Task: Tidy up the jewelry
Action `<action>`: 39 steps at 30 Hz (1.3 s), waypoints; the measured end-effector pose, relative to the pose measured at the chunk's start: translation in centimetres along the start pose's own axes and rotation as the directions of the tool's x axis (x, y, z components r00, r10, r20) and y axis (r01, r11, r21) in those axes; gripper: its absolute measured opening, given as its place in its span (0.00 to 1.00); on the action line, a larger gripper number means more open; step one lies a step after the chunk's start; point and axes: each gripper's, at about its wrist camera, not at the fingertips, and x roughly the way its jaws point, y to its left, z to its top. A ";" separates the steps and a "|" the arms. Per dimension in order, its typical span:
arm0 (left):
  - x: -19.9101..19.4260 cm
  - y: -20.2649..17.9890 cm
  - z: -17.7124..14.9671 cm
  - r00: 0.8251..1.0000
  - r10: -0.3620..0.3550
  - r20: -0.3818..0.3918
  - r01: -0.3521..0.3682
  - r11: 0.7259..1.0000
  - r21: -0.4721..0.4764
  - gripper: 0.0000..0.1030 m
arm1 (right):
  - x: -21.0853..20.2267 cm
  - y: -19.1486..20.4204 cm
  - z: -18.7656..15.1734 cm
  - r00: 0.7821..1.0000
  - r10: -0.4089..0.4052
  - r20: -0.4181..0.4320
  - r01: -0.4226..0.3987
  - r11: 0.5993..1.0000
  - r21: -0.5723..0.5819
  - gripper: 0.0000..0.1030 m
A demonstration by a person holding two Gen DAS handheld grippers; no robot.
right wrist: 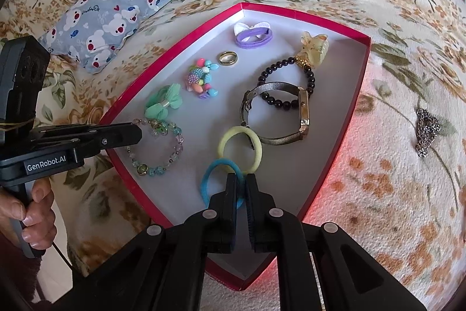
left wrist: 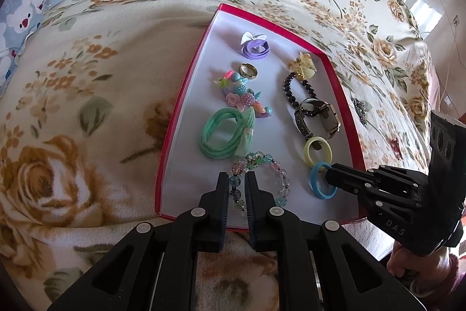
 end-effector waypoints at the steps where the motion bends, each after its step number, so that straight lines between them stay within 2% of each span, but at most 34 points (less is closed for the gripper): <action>1: 0.0 -0.1 0.0 1.000 0.002 0.002 -0.002 1.000 0.001 0.15 | -0.1 -0.1 0.0 1.000 0.003 0.002 -0.003 1.000 0.005 0.12; 3: 0.0 -0.1 0.0 1.000 0.009 0.005 -0.009 1.000 0.006 0.17 | -0.3 -0.3 -0.1 1.000 0.009 0.008 -0.009 1.000 0.015 0.13; 7: 0.0 -0.2 0.0 1.000 0.019 0.007 -0.019 1.000 0.006 0.20 | -0.8 -0.5 -0.2 0.999 0.025 0.029 -0.026 0.999 0.039 0.28; 11: -0.2 -0.3 0.1 0.999 0.030 0.010 -0.030 0.999 0.010 0.23 | -1.6 -0.7 -0.2 0.998 0.032 0.055 -0.034 0.998 0.052 0.29; 14: -0.4 -0.5 0.0 0.999 0.035 0.014 -0.035 0.999 0.017 0.28 | -2.3 -0.9 -0.2 0.996 0.037 0.077 -0.042 0.997 0.063 0.32; 16: -0.6 -0.7 0.0 0.999 0.041 0.020 -0.041 0.999 0.022 0.35 | -2.7 -0.9 -0.2 0.995 0.040 0.095 -0.046 0.997 0.067 0.38; 23: -1.4 -0.8 -0.3 0.999 0.031 0.035 -0.032 0.999 0.022 0.45 | -3.7 -1.6 -0.7 0.989 0.041 0.143 -0.055 0.994 0.093 0.49; 26: -1.8 -0.9 -0.4 0.998 0.031 0.051 -0.033 0.999 0.031 0.55 | -4.0 -1.8 -1.0 0.985 0.055 0.163 -0.074 0.991 0.111 0.57; 28: -2.4 -1.1 -0.7 0.996 0.055 0.075 -0.057 0.998 0.033 0.70 | -4.2 -1.8 -1.2 0.981 0.069 0.183 -0.091 0.989 0.112 0.60; 30: -2.9 -1.1 -0.8 0.994 0.050 0.096 -0.053 0.998 0.028 0.71 | -4.5 -1.9 -1.4 0.976 0.078 0.202 -0.103 0.988 0.118 0.65; 36: -4.7 -0.7 -2.0 0.985 0.056 0.164 -0.051 0.998 -0.036 0.88 | -5.2 -2.6 -2.0 0.958 0.126 0.257 -0.168 0.975 0.147 0.70; 39: -5.3 -0.4 -2.9 0.981 0.059 0.185 -0.048 0.997 -0.065 0.89 | -5.5 -2.8 -2.3 0.945 0.154 0.289 -0.206 0.966 0.159 0.77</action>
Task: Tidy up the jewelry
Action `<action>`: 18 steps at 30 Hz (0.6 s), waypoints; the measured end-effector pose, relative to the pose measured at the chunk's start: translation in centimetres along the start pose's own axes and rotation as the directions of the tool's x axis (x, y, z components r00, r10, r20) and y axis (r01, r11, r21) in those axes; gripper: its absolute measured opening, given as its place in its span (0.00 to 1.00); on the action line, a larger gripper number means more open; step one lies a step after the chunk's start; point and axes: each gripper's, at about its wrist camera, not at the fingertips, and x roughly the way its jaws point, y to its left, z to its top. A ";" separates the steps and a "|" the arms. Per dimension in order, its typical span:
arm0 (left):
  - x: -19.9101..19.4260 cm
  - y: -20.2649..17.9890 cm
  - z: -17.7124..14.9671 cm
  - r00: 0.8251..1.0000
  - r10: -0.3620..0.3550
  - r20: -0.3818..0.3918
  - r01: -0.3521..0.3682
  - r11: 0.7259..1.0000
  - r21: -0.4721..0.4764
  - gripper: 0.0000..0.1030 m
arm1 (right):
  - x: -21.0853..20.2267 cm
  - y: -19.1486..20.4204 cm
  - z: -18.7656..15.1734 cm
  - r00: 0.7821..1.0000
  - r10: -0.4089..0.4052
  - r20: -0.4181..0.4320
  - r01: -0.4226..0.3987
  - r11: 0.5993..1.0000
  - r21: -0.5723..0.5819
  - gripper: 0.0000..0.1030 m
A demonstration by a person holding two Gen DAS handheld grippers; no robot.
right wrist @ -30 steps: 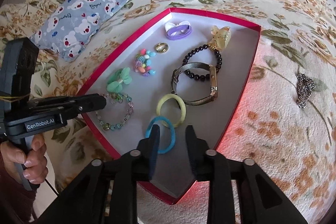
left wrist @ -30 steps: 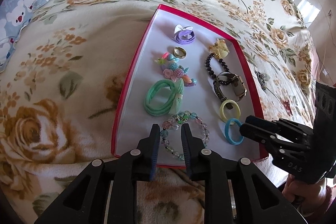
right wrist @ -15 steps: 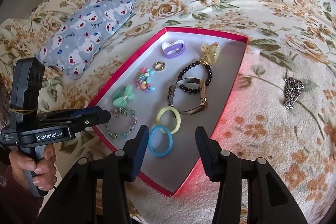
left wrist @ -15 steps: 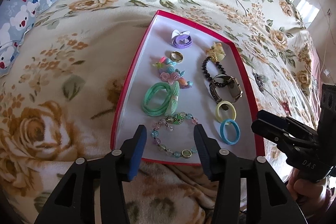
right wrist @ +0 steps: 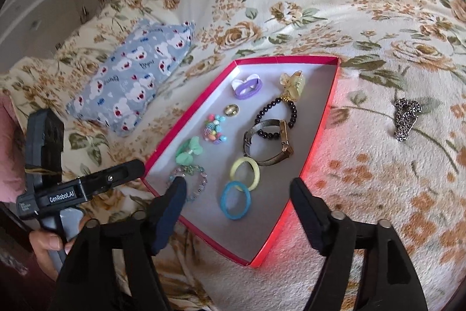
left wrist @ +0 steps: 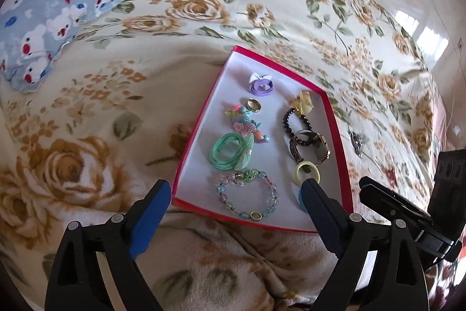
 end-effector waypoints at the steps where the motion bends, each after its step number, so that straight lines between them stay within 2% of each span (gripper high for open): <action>1: -0.2 0.0 -0.3 1.000 0.010 0.002 -0.010 1.000 -0.006 0.90 | -0.1 0.1 -0.1 1.000 0.010 0.008 -0.010 1.000 0.000 0.78; 7: -0.9 0.0 -1.4 0.999 0.036 -0.004 -0.036 0.999 -0.034 0.91 | -0.7 0.8 -0.5 1.000 0.025 0.019 -0.025 1.000 -0.014 0.81; 12: -1.3 0.0 -1.9 1.000 0.018 -0.019 -0.019 0.999 -0.048 0.92 | -0.9 0.8 -1.1 1.000 0.019 0.018 -0.018 1.000 -0.021 0.82; 18: -2.7 -0.3 -1.7 0.998 0.058 0.009 -0.058 0.998 -0.003 0.92 | -1.8 1.7 -0.9 1.000 0.002 0.018 -0.001 0.999 -0.053 0.82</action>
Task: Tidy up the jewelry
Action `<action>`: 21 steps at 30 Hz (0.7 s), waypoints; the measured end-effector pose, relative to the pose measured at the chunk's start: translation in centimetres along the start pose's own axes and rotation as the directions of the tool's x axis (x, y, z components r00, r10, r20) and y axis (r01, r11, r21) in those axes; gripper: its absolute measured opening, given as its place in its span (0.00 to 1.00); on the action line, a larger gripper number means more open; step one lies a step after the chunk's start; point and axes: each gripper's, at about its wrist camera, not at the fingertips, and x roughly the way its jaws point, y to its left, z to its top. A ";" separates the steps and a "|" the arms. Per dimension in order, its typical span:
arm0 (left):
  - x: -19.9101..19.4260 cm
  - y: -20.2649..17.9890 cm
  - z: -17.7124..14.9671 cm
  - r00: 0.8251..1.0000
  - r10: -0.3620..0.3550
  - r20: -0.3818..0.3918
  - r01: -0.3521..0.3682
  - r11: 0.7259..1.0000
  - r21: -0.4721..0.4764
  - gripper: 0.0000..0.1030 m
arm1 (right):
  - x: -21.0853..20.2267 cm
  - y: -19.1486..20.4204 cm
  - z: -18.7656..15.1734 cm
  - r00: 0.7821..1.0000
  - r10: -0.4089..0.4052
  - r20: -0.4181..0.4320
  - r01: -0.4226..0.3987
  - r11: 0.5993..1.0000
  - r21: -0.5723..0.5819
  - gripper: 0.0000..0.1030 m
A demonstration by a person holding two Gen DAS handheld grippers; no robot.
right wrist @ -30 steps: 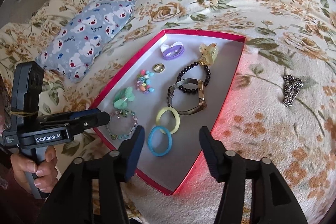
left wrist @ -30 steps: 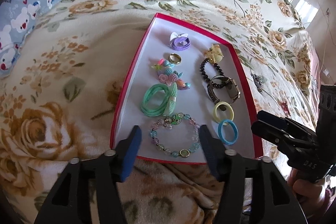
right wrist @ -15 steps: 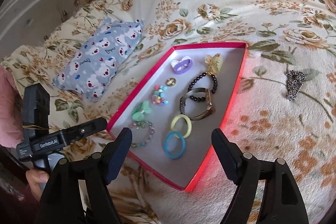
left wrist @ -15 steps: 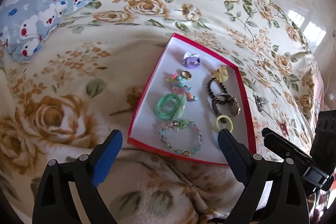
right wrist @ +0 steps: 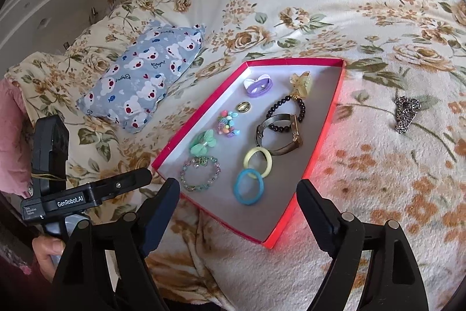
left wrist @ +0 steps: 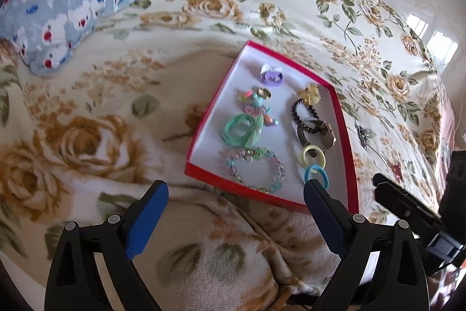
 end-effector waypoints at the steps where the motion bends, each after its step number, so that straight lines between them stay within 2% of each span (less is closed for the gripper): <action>1: -0.4 -0.1 0.2 1.000 0.001 0.007 -0.001 1.000 0.008 0.92 | -0.5 0.4 0.4 1.000 0.001 0.008 -0.001 1.000 -0.022 0.82; 5: -3.0 -1.0 1.7 0.999 -0.023 0.044 0.020 0.999 0.051 0.95 | -3.2 2.6 3.2 0.998 -0.018 0.060 0.026 0.991 -0.128 0.86; 7: -4.3 -1.4 2.4 0.997 -0.017 0.071 0.012 0.997 0.074 0.99 | -4.4 3.6 4.9 0.995 -0.054 0.082 0.065 0.987 -0.148 0.99; 9: -5.8 -2.0 2.7 0.992 0.021 0.122 -0.032 0.996 0.088 0.99 | -5.4 4.4 6.2 0.990 -0.092 0.108 0.107 0.983 -0.151 1.00; 11: -6.3 -2.4 2.4 0.987 0.056 0.150 -0.071 0.993 0.096 0.99 | -5.8 4.7 6.6 0.988 -0.082 0.128 0.101 0.984 -0.147 1.00; 15: -5.6 -3.0 0.2 0.975 0.132 0.179 -0.151 0.983 0.100 0.99 | -5.0 4.0 4.6 0.972 -0.160 0.174 0.182 0.976 -0.119 1.00; 21: -2.7 -5.0 -2.0 0.968 0.205 0.145 -0.225 0.964 0.143 0.99 | -2.6 2.0 1.4 0.971 -0.199 0.136 0.214 0.971 -0.104 1.00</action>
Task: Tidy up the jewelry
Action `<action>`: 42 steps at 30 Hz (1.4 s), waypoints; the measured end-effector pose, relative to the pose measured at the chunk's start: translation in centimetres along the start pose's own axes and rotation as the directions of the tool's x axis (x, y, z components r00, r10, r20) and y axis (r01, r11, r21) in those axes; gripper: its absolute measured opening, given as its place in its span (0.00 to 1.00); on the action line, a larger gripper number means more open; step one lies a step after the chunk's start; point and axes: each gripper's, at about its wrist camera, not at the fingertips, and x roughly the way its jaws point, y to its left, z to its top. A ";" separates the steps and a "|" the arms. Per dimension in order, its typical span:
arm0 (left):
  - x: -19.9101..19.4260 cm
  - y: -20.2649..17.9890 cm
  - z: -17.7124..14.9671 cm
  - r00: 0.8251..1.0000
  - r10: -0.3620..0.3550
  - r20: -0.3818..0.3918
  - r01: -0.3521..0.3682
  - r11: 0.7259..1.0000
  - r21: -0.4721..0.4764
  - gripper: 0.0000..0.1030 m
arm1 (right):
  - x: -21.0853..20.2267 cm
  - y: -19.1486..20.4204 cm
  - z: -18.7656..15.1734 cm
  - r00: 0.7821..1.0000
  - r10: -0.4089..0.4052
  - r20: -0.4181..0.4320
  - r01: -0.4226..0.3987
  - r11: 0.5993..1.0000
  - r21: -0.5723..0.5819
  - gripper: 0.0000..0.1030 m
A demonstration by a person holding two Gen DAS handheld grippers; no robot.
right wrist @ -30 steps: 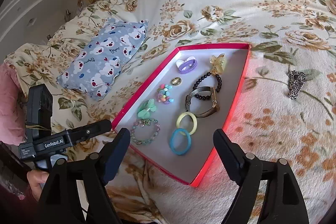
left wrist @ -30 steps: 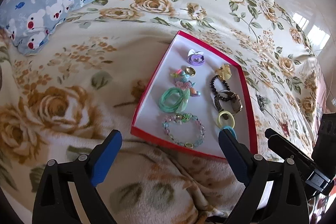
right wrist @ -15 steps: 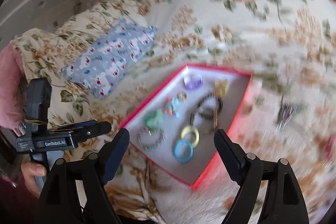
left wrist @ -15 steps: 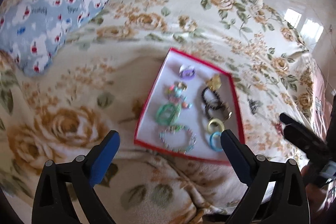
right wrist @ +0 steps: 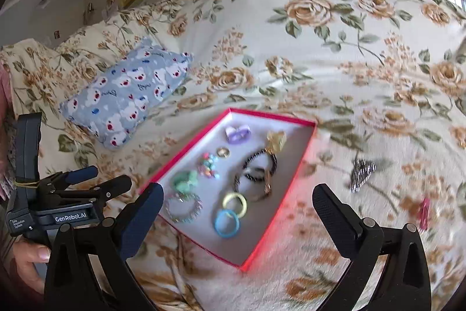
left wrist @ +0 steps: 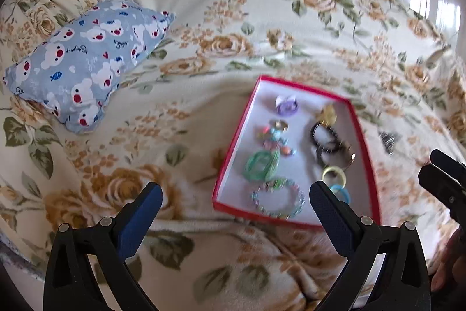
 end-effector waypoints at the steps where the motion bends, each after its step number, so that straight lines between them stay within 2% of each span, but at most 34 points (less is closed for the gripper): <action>1: 0.3 -0.2 -0.1 1.000 0.000 -0.009 0.000 1.000 0.001 0.99 | 0.3 -0.1 -0.4 1.000 -0.005 -0.009 0.005 1.000 0.001 1.00; 6: 0.7 -0.5 0.1 1.000 0.012 -0.021 -0.012 1.000 0.014 0.99 | 1.0 -0.4 -1.9 1.000 -0.009 -0.027 0.009 1.000 0.003 1.00; 13: -1.2 -0.7 -0.1 0.997 0.019 0.070 -0.021 0.999 0.034 0.99 | 0.3 0.3 -2.1 0.999 -0.032 0.005 0.032 0.998 -0.046 1.00; 17: -2.1 -1.2 -1.3 0.996 0.025 0.087 -0.032 0.997 0.077 0.99 | 0.6 0.3 -2.3 0.999 -0.051 -0.016 0.050 0.997 -0.058 1.00; 22: -1.7 -1.7 -1.7 0.996 0.072 0.058 -0.078 0.991 0.110 0.99 | 1.1 0.0 -2.7 0.997 -0.063 -0.046 0.061 0.997 -0.047 1.00; 27: -0.9 -1.7 -1.2 0.996 0.083 0.019 -0.084 0.991 0.101 0.99 | 1.2 -0.2 -2.9 0.997 -0.059 -0.058 0.057 0.998 -0.036 1.00; 33: -0.2 -1.8 -0.7 0.995 0.102 0.013 -0.103 0.989 0.102 0.99 | 1.1 0.2 -2.9 0.998 -0.047 -0.052 0.045 0.998 -0.045 1.00; 42: 0.2 -1.6 -1.0 0.996 0.091 0.012 -0.092 0.991 0.092 0.99 | 1.4 0.3 -2.9 0.998 -0.043 -0.055 0.040 0.998 -0.048 1.00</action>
